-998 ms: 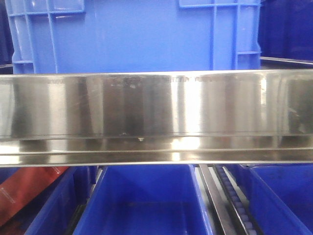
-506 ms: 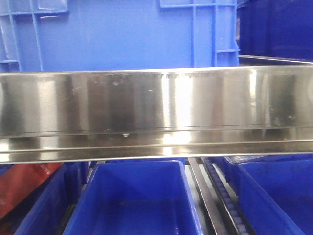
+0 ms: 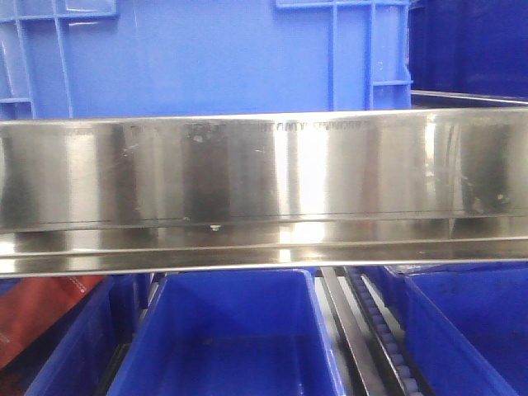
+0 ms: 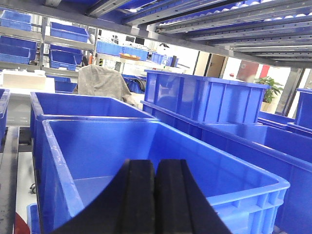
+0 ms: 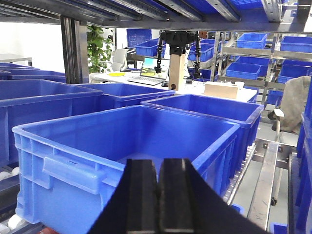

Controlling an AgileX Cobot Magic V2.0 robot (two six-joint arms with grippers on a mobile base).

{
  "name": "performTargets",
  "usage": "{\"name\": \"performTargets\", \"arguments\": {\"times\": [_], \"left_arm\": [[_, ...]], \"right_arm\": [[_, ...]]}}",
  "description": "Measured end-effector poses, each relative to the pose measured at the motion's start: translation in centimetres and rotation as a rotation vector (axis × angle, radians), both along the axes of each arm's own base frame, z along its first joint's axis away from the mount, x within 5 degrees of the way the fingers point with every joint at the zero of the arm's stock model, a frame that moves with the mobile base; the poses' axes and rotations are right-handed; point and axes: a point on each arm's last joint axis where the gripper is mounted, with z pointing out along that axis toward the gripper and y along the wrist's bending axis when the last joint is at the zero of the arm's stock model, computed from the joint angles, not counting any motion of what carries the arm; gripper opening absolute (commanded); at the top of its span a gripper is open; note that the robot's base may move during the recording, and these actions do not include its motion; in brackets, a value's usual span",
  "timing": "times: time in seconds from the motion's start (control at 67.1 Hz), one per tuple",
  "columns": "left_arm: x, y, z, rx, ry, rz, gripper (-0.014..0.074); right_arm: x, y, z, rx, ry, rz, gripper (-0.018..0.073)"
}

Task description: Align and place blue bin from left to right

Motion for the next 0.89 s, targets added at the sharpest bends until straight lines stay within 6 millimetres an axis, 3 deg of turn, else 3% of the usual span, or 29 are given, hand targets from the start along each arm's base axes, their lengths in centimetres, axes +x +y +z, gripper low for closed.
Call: {"name": "performTargets", "arguments": {"times": [0.134, 0.253, 0.596, 0.894], "left_arm": [[0.0, 0.0, 0.0, 0.000, 0.000, 0.000, -0.0111], [0.0, 0.0, 0.0, -0.001, 0.001, 0.000, -0.0111], [0.0, 0.0, 0.0, -0.001, 0.001, 0.000, -0.0111], [0.0, 0.0, 0.0, -0.001, 0.001, 0.000, -0.0111]], "right_arm": [[0.0, 0.0, -0.6, -0.002, 0.010, 0.005, -0.0078], [-0.1, -0.8, -2.7, -0.047, -0.044, -0.049, -0.0078], [-1.2, -4.4, -12.0, -0.006, -0.135, -0.372, -0.0078], [-2.2, -5.1, -19.0, 0.041, -0.060, -0.420, -0.0080]]}}
